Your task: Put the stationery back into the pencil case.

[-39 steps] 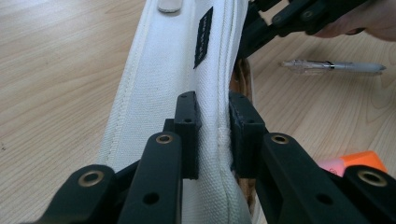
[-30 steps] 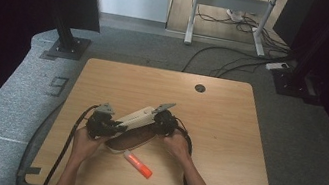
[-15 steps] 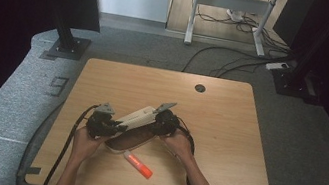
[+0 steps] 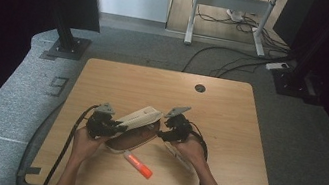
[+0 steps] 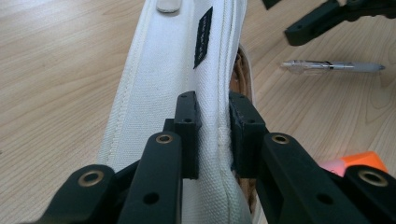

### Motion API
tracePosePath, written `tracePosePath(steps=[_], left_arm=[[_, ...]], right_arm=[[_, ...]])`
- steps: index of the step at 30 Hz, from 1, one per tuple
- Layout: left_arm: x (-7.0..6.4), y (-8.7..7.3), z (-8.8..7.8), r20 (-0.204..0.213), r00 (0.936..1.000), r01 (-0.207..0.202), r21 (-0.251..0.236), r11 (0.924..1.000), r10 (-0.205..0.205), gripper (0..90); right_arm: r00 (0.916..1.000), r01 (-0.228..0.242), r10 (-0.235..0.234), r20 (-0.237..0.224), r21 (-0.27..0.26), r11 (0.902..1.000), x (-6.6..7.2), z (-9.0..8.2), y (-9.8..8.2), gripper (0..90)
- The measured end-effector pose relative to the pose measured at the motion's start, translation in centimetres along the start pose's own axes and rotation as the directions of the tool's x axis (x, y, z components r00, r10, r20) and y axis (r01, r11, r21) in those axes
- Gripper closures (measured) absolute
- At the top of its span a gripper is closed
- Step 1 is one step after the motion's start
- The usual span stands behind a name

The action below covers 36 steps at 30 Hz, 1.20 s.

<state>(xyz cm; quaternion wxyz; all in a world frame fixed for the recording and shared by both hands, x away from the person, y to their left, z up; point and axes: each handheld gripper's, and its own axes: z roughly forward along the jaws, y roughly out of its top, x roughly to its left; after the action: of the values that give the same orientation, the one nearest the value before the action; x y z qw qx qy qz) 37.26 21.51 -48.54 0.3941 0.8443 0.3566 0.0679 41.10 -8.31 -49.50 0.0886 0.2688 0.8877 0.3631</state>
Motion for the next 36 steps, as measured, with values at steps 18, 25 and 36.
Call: tracePosePath(steps=[18,25,36], left_arm=[[-0.1,0.0,0.0,0.002,1.0,-0.002,0.005,1.0,0.002,75.6],[-0.1,0.0,0.1,0.002,1.0,-0.003,0.007,1.0,0.003,75.5],[-0.2,0.0,0.1,0.001,1.0,-0.005,0.008,1.0,0.005,75.5]], right_arm=[[0.998,-0.063,0.063,-0.004,0.02,0.9978,0.4,-4.4,-7.9,52.8],[0.9967,-0.078,0.079,-0.017,0.043,0.996,1.5,-4.9,-10.6,62.0],[0.9994,-0.033,0.032,0.016,0.034,0.9989,2.8,-4.7,-11.2,78.2]])
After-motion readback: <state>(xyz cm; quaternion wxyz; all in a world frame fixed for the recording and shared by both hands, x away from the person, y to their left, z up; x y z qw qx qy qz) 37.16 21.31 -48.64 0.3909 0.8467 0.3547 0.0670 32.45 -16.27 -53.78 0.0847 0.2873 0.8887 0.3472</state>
